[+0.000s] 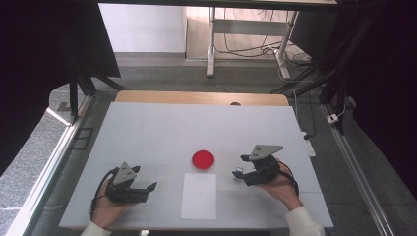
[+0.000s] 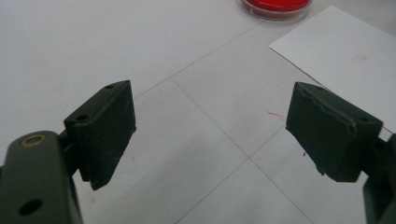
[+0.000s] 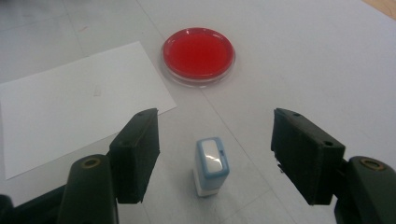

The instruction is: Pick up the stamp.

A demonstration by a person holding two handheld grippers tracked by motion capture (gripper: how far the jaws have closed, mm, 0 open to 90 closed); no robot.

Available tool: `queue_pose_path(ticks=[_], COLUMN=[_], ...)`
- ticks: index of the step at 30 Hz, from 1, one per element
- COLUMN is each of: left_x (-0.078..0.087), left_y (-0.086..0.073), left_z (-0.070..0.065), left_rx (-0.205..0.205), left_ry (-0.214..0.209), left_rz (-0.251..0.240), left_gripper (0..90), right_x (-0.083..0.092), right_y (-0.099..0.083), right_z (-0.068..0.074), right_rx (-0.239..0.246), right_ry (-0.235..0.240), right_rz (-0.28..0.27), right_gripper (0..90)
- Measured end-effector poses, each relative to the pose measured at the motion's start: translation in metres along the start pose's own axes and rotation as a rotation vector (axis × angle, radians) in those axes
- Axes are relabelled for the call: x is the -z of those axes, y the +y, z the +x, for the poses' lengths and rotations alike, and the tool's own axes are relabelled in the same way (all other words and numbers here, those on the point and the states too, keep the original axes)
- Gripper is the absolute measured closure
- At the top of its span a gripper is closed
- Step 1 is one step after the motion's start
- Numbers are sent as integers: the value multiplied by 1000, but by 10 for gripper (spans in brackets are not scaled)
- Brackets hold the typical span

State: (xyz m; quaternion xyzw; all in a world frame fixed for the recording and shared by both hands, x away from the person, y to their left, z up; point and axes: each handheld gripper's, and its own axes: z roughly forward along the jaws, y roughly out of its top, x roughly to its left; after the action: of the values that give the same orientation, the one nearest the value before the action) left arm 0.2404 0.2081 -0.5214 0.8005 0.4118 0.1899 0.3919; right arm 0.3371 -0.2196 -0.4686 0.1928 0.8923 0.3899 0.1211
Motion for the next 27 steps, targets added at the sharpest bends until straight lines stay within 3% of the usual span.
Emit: queue_pose_path(ticks=[10,27], left_x=[-1,-1], left_y=[-1,-2], left_z=[1,2], left_rx=[-7,-13], left_ry=[8,5], left_rz=[7,11], left_gripper=[161,162], right_x=[-9,-17], right_y=[-10,-13], right_z=[-2,0], right_rx=[-5,14], right_ry=[37,20], right_rz=[42,71], right_gripper=[441,631])
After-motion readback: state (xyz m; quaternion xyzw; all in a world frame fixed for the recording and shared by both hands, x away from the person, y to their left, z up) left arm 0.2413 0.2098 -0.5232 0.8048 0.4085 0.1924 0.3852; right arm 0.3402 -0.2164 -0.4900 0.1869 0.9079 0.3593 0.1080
